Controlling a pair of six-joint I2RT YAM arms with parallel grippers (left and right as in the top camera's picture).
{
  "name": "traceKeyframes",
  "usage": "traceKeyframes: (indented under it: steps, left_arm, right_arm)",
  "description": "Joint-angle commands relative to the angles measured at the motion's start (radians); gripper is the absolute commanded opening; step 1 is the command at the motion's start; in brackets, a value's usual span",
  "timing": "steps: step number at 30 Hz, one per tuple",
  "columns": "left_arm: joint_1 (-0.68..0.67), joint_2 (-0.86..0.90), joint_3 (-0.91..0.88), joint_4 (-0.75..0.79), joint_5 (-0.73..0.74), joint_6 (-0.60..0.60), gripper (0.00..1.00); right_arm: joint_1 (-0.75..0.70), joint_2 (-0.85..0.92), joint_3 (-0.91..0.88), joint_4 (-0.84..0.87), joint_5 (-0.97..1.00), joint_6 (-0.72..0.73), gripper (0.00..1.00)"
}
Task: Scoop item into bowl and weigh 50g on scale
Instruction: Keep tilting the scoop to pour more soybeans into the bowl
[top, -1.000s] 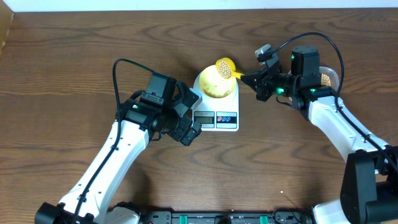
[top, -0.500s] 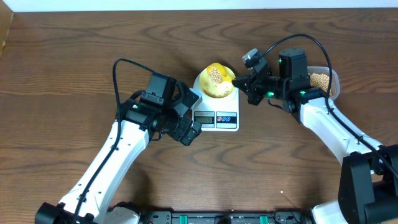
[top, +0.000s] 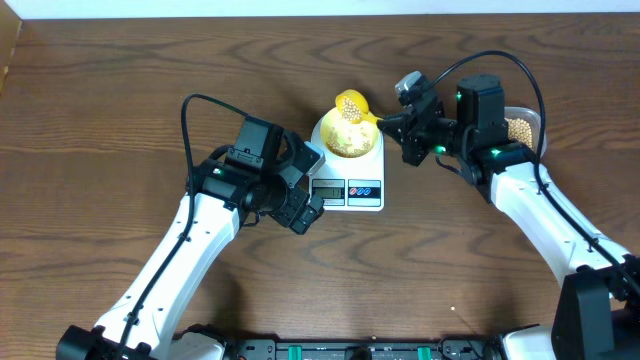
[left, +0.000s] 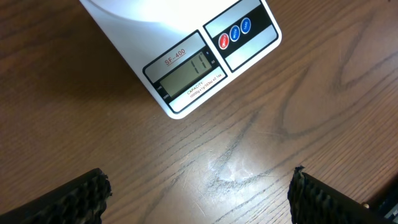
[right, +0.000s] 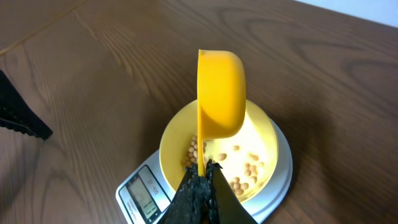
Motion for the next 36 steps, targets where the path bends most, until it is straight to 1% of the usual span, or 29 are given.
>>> traceKeyframes:
  steps: [1, 2, 6, 21, 24, 33, 36]
  left_arm:
    - [-0.002, -0.003, -0.002, -0.004, -0.01, 0.017, 0.94]
    - [-0.002, -0.003, -0.002, -0.004, -0.01, 0.017, 0.94]
    - [-0.002, -0.003, -0.002, -0.004, -0.01, 0.017, 0.94]
    - [-0.002, -0.003, -0.002, -0.004, -0.01, 0.017, 0.94]
    - [-0.002, -0.003, -0.002, -0.004, -0.01, 0.017, 0.94]
    - [-0.002, -0.002, -0.002, -0.004, -0.01, 0.017, 0.94]
    - [-0.002, -0.003, -0.002, -0.004, -0.01, 0.017, 0.94]
  right_arm:
    - [0.001, -0.024, 0.002, -0.003, -0.002, -0.018, 0.01]
    - [0.001, -0.024, 0.002, -0.009, 0.007, -0.019, 0.01]
    - [0.002, -0.024, 0.002, -0.092, 0.093, -0.101, 0.01]
    - [0.002, -0.048, 0.002, -0.081, 0.101, -0.103, 0.01]
    - [0.002, -0.048, 0.002, -0.088, 0.11, -0.151, 0.01]
    - [0.002, -0.048, 0.002, -0.08, 0.113, -0.153, 0.01]
    - [0.002, -0.048, 0.002, -0.08, 0.113, -0.183, 0.01]
